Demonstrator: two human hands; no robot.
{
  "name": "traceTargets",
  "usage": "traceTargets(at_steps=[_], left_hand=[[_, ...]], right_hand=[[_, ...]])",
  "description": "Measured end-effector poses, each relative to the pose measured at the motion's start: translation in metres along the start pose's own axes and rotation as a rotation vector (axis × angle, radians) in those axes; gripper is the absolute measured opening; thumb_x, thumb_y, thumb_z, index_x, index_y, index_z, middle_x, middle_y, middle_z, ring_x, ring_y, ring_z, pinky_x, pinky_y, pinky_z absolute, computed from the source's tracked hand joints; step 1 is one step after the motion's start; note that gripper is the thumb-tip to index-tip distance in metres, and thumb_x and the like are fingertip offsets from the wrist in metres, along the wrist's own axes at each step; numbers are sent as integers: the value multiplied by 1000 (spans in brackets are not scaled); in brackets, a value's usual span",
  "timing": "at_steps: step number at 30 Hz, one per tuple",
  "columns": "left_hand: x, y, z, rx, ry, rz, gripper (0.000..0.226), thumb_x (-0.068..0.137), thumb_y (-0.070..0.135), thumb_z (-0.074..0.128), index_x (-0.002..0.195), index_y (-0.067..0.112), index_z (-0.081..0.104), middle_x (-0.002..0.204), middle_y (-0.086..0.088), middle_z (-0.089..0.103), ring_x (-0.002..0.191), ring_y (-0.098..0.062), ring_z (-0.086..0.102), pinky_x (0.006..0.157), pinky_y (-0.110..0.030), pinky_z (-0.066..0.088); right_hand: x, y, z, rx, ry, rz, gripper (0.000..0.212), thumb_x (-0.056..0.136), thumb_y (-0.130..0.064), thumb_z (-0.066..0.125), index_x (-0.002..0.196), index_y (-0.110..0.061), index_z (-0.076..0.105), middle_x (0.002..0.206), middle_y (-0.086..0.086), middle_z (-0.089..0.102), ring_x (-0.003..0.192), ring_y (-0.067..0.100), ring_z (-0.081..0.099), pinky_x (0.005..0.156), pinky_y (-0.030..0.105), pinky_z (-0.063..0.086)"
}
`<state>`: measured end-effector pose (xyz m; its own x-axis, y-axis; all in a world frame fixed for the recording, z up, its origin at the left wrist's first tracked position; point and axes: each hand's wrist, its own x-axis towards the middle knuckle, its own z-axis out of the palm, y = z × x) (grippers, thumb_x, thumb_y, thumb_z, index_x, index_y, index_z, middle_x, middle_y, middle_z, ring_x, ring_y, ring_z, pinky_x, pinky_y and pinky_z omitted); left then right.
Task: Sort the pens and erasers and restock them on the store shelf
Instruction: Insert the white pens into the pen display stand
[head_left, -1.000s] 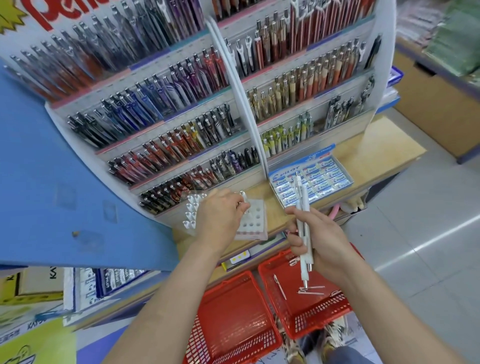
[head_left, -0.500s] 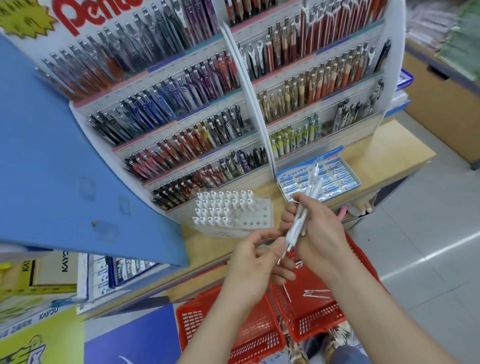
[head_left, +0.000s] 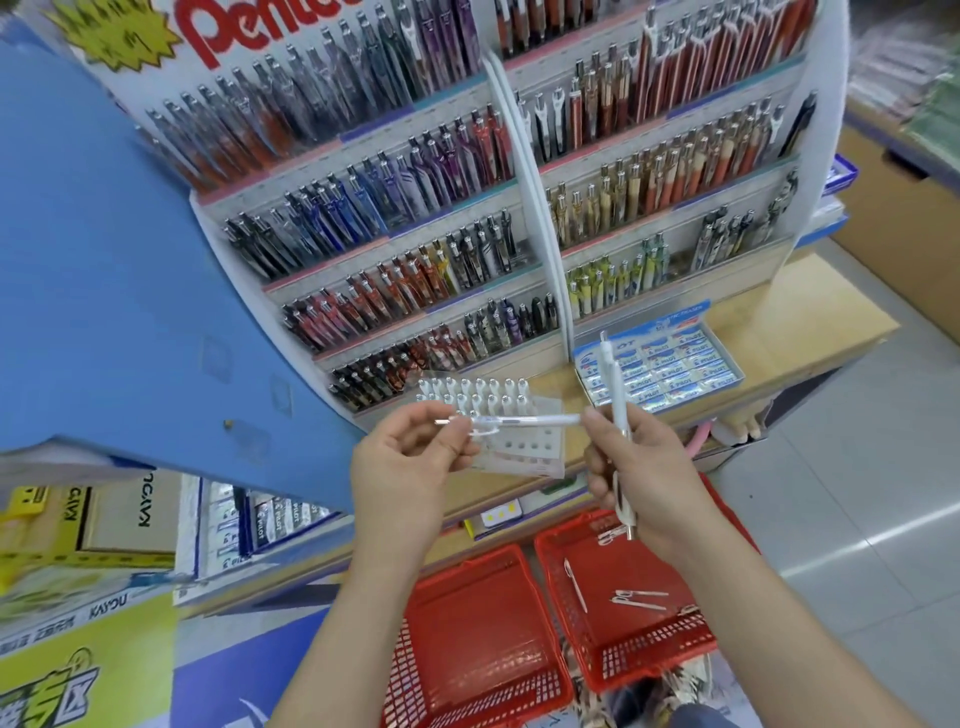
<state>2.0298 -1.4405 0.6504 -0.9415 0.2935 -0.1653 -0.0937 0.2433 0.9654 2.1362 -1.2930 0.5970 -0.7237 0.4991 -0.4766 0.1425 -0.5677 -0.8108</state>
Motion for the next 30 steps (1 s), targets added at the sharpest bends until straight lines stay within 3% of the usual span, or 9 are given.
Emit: traceTargets(at_steps=[3,6,9,14,17,21,27,30], left_hand=[[16,7,-12,154,38,126,13,80,9,72,81,22,71,66,-1,71,65,-19,69,62,-24,55],[27,7,-19,375,34,252,19,81,15,72,77,34,70,65,9,69,65,-11,66,65,-24,54],[32,-1,-15,552,-16,340,10,81,19,72,81,29,72,71,12,68,67,-6,63,68,-29,55],[42,-20,-2,743,-80,489,5,82,19,71,85,16,73,71,3,66,66,-15,60,64,-38,52],[49,-30,4,802,-107,528,7,82,20,71,84,14,72,69,1,65,64,-18,58,63,-37,51],[57,-40,11,893,-166,558,9,83,22,70,86,14,71,74,0,66,68,-18,59,65,-34,50],[66,-47,17,988,-235,553,7,80,21,72,81,14,71,78,-1,66,72,-20,60,67,-35,50],[69,-48,21,1027,-270,509,9,81,23,71,82,15,71,80,0,64,77,-18,58,69,-30,44]], right_hand=[[2,6,-4,-57,51,19,24,90,-34,60,90,-12,50,50,-1,37,38,11,32,37,20,25],[7,11,-10,24,87,68,22,95,-31,54,101,-10,52,57,0,36,43,11,33,39,23,25],[10,14,-13,116,60,113,20,96,-25,53,108,-9,52,61,-1,37,49,11,35,42,22,30],[8,17,-12,202,27,159,19,98,-18,49,110,-4,55,62,0,37,53,11,37,46,22,31],[6,17,-13,258,-7,184,21,99,-20,47,110,-7,59,65,2,43,56,14,42,45,22,34],[6,17,-14,163,-42,167,22,99,-28,47,107,-12,60,63,1,47,45,11,38,39,18,22],[7,16,-19,205,-47,181,23,98,-16,47,107,-2,63,66,4,46,52,11,39,40,20,24],[5,14,-20,178,-68,193,23,98,-21,49,110,-10,65,64,2,46,50,11,37,42,21,21]])
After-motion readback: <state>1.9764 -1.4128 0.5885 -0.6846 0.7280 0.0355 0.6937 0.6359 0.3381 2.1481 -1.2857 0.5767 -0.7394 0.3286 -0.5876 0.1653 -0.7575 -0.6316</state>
